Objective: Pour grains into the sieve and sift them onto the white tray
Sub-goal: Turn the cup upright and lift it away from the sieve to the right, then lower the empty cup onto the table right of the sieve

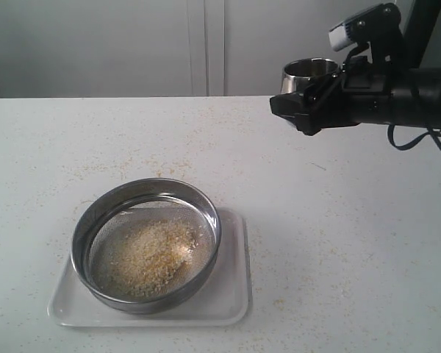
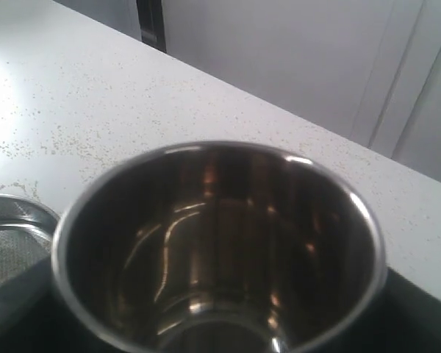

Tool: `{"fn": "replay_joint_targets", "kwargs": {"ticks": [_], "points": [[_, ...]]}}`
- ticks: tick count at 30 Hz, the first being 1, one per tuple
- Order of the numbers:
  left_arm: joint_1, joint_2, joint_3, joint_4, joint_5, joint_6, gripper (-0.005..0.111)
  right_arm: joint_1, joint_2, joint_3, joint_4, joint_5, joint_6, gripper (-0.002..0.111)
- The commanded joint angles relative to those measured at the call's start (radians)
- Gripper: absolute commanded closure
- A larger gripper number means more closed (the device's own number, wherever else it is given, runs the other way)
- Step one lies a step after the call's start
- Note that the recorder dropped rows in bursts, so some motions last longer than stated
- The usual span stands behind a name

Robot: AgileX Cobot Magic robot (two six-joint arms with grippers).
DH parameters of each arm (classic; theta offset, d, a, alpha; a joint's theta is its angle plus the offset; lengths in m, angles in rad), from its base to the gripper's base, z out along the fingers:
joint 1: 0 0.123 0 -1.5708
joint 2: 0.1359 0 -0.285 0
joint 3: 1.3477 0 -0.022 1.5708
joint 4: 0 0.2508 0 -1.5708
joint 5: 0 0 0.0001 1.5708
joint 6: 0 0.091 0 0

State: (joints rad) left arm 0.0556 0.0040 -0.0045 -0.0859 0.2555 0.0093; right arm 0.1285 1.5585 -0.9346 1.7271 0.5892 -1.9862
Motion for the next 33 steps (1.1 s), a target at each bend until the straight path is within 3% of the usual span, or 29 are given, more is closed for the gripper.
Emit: {"fn": "replay_joint_targets", "kwargs": {"ticks": [1, 9, 19, 33], "points": [[0.002, -0.004, 0.005, -0.010, 0.000, -0.009, 0.107, -0.020, 0.000, 0.008, 0.017, 0.064, -0.033, 0.108], [0.002, -0.004, 0.005, -0.010, 0.000, -0.009, 0.107, -0.020, 0.019, 0.013, 0.017, 0.133, -0.047, 0.108], [0.002, -0.004, 0.005, -0.010, 0.000, -0.009, 0.107, -0.020, 0.013, 0.000, 0.017, -0.177, -0.034, 0.108], [0.002, -0.004, 0.005, -0.010, 0.000, -0.009, 0.107, -0.020, 0.013, -0.012, 0.017, -0.153, 0.062, 0.108]]}}
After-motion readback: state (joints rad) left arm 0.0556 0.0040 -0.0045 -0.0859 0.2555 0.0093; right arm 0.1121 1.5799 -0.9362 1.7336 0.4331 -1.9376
